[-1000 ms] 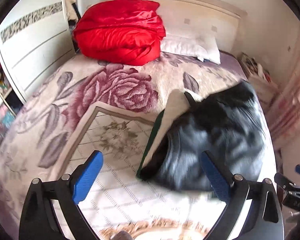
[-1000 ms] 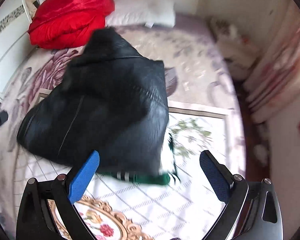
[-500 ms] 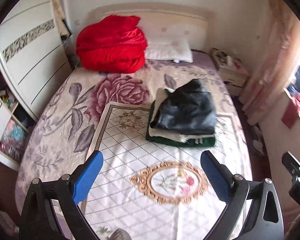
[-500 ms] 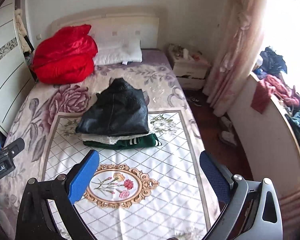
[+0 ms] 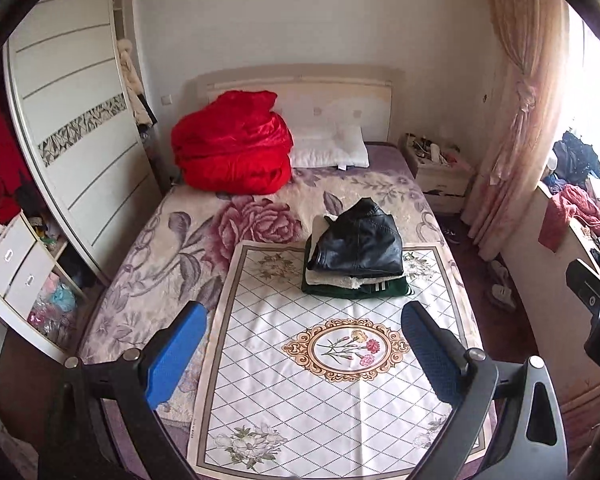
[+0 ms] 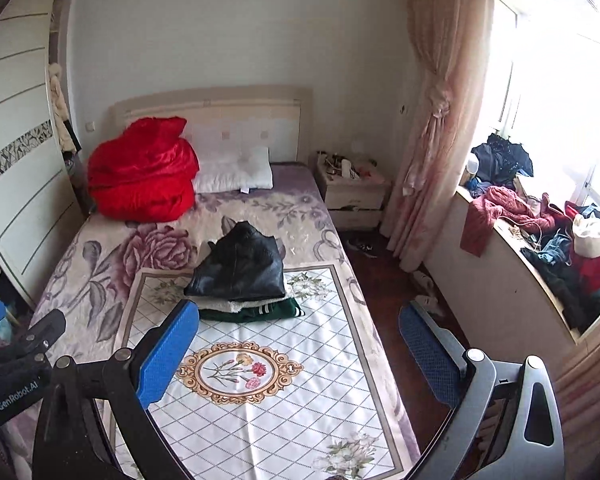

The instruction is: Fold large clothes

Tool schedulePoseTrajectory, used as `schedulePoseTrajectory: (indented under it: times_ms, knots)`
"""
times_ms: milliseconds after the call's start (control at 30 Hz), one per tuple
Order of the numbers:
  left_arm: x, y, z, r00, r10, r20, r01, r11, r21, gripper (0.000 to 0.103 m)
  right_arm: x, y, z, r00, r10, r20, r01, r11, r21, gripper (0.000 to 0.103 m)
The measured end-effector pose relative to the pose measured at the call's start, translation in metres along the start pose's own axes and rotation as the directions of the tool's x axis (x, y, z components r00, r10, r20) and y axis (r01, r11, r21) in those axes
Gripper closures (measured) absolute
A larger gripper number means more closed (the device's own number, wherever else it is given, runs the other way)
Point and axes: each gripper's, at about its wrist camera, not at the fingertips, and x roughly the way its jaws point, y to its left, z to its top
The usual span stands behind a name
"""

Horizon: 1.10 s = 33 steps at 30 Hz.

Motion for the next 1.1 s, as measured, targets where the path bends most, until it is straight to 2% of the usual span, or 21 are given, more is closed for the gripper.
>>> schedulePoseTrajectory:
  times_ms: [233, 367, 467, 667, 1100]
  knots:
    - [-0.040, -0.003, -0.009, 0.999, 0.008, 0.037, -0.007, 1.000, -0.024, 0.003, -0.055, -0.012, -0.003, 0.999, 0.032, 0.035, -0.032, 0.999, -0.011, 0.001]
    - [-0.055, -0.007, -0.012, 0.999, 0.014, 0.037, -0.013, 1.000, -0.027, 0.003, -0.071, -0.020, -0.001, 0.998, 0.039, 0.042, -0.038, 0.999, -0.016, 0.001]
    - [-0.062, -0.010, -0.012, 0.999, 0.018, 0.026, -0.017, 0.999, -0.032, 0.003, -0.078, -0.024, 0.002, 0.998, 0.047, 0.032, -0.046, 0.999, -0.020, 0.000]
    - [-0.077, -0.014, -0.008, 0.999, -0.022, 0.030, 0.023, 0.998, -0.056, 0.002, -0.100, -0.032, 0.011, 0.996, 0.070, 0.049, -0.068, 0.997, -0.025, 0.000]
    - [-0.101, -0.019, -0.013, 0.998, -0.003, 0.068, 0.007, 0.998, -0.062, 0.001, -0.124, -0.044, 0.015, 0.994, 0.087, 0.070, -0.085, 0.996, -0.032, 0.000]
